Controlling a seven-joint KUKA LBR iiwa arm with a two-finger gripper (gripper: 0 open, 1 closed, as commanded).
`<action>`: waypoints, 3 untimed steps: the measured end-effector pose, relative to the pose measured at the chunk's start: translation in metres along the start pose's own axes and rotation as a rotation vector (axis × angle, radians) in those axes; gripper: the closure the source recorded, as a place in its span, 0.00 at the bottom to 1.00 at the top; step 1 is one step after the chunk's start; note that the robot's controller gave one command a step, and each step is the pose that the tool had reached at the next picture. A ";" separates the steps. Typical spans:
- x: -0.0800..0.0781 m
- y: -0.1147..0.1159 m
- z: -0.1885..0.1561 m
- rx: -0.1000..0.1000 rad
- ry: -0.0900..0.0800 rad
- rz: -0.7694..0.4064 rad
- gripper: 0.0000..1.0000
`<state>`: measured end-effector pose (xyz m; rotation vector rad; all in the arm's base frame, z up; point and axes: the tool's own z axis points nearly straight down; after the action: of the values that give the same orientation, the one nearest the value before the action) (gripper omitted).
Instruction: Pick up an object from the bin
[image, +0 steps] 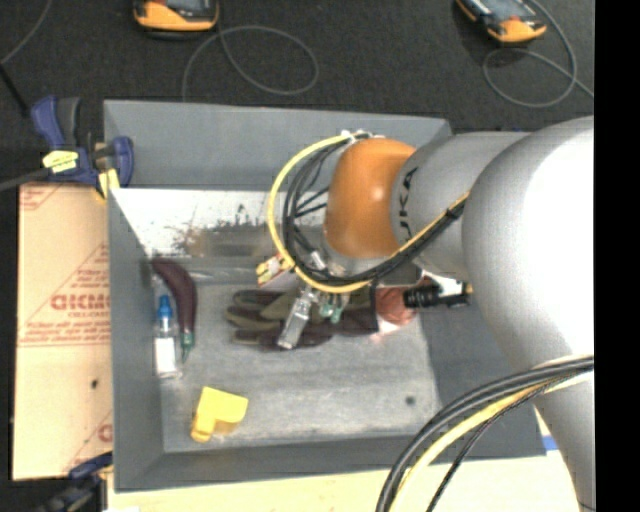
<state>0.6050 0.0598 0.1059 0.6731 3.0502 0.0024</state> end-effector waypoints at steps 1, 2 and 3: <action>0.009 -0.004 0.031 -0.006 -0.009 0.068 1.00; 0.009 -0.004 0.031 -0.006 -0.009 0.067 1.00; 0.011 -0.005 0.003 0.000 0.002 0.064 1.00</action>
Offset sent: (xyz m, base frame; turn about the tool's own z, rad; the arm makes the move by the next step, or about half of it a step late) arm 0.0000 0.0000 0.0000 0.0000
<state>0.5925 0.0596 0.1028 0.7715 3.0286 0.0037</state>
